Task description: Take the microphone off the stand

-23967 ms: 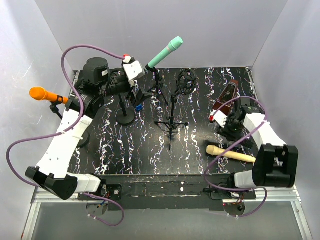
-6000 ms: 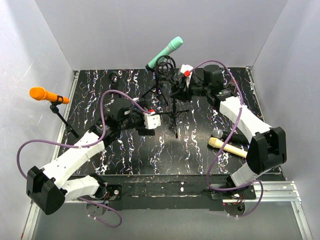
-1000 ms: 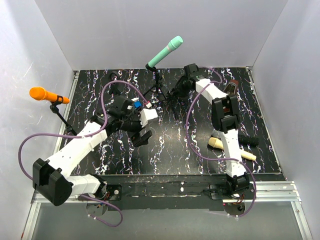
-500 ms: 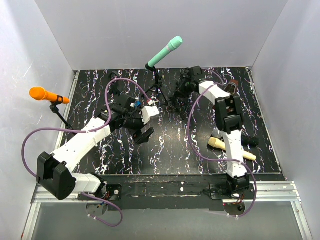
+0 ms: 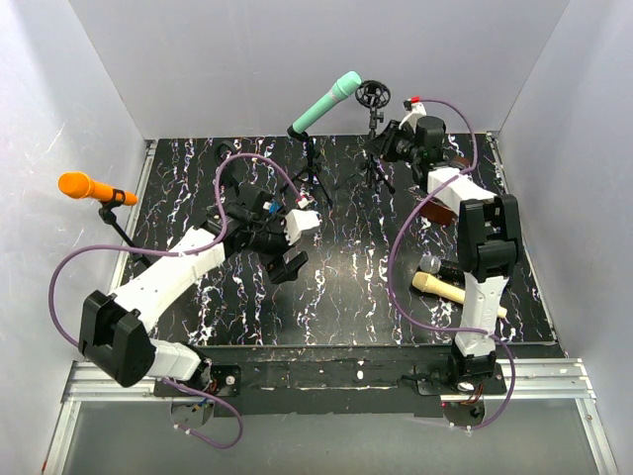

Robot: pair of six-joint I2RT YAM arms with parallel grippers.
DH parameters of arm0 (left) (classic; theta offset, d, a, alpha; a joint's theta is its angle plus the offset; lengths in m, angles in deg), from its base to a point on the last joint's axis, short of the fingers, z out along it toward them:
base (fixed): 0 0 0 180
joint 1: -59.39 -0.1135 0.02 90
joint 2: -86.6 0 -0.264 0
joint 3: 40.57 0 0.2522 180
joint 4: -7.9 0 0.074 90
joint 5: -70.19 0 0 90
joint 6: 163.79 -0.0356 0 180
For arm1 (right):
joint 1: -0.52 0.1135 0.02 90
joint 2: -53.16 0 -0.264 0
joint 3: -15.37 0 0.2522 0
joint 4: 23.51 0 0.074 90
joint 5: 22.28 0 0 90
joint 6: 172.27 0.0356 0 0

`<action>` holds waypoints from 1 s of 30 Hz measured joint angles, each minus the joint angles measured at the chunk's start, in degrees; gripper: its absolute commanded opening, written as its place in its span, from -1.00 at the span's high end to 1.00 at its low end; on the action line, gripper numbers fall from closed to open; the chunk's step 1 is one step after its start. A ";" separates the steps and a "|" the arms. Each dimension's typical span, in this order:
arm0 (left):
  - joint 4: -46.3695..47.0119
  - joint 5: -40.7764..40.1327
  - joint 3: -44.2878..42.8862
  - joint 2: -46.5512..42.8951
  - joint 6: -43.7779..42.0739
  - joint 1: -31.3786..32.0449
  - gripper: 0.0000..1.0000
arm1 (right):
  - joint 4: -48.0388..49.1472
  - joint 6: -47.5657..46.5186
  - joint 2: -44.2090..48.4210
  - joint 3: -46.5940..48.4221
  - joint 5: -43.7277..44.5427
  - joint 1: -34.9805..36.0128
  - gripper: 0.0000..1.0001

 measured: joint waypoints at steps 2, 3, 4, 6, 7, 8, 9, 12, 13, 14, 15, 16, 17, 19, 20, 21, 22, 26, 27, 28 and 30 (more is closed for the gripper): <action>-0.50 0.26 -0.46 1.44 -0.26 0.00 -0.96 | 6.23 -5.66 0.11 -1.33 0.00 0.48 0.97; -0.76 0.33 -0.68 2.01 -0.39 0.00 -0.97 | 8.79 -8.46 0.11 -2.05 0.04 0.72 0.97; -1.03 0.39 -0.90 2.38 -0.55 0.00 -0.96 | 11.15 -11.04 0.11 -2.97 0.20 0.96 0.97; -1.57 0.52 -1.36 2.84 -0.79 0.00 -0.96 | 15.56 -15.58 0.11 -4.92 0.39 1.11 0.97; -1.68 0.55 -1.60 2.95 -0.92 0.00 -0.97 | 18.32 -18.18 0.09 -6.27 0.66 1.09 0.97; -1.73 0.55 -1.84 3.06 -1.01 0.00 -0.96 | 20.04 -19.80 0.02 -7.17 0.90 1.05 0.97; -1.70 0.52 -2.01 3.10 -1.05 0.00 -0.96 | 22.10 -21.49 -0.13 -8.17 1.31 0.98 0.97; -1.99 0.50 -2.45 3.17 -1.25 0.00 -0.96 | 26.03 -24.90 -1.01 -9.94 3.28 0.94 0.97; -2.14 0.50 -2.64 3.21 -1.31 0.00 -0.96 | 26.93 -25.99 -1.33 -10.49 3.96 0.94 0.97; -2.25 0.48 -2.80 3.26 -1.40 0.00 -0.96 | 27.71 -26.84 -1.53 -11.06 4.63 0.94 0.97; -2.38 0.48 -2.97 3.26 -1.46 0.00 -0.96 | 28.33 -27.54 -1.68 -11.69 5.31 0.94 0.97; -2.60 0.48 -3.13 3.26 -1.57 0.00 -0.96 | 28.59 -28.02 -1.79 -12.24 6.08 0.94 0.97; -2.69 0.48 -3.17 3.26 -1.64 0.00 -0.96 | 29.46 -28.15 -1.90 -12.74 6.88 0.94 0.97; -2.97 0.46 -3.17 3.28 -1.77 0.00 -0.96 | 30.60 -28.35 -1.90 -13.53 7.87 0.94 0.97; -3.06 0.46 -3.17 3.28 -1.84 0.00 -0.96 | 31.32 -28.50 -1.90 -13.97 8.33 0.94 0.83; -3.06 0.46 -3.17 3.28 -1.86 0.00 -0.96 | 32.15 -28.68 -1.90 -14.51 8.72 0.94 0.73; -3.10 0.46 -3.17 3.28 -1.86 0.00 -0.96 | 33.20 -28.81 -1.90 -15.13 9.07 0.94 0.54; -3.17 0.44 -3.17 3.28 -2.05 0.00 -0.96 | 35.80 -29.27 -1.73 -17.03 10.19 0.94 0.28; -3.17 0.42 -3.17 3.28 -2.08 0.00 -0.96 | 35.93 -29.57 -1.49 -17.55 10.64 0.94 0.24; -3.15 0.39 -3.17 3.28 -2.12 0.00 -0.96 | 35.89 -30.05 -1.14 -18.23 11.30 0.94 0.22; -3.10 0.35 -3.17 3.28 -2.21 0.00 -0.96 | 35.56 -30.82 -0.24 -20.13 12.44 0.70 0.14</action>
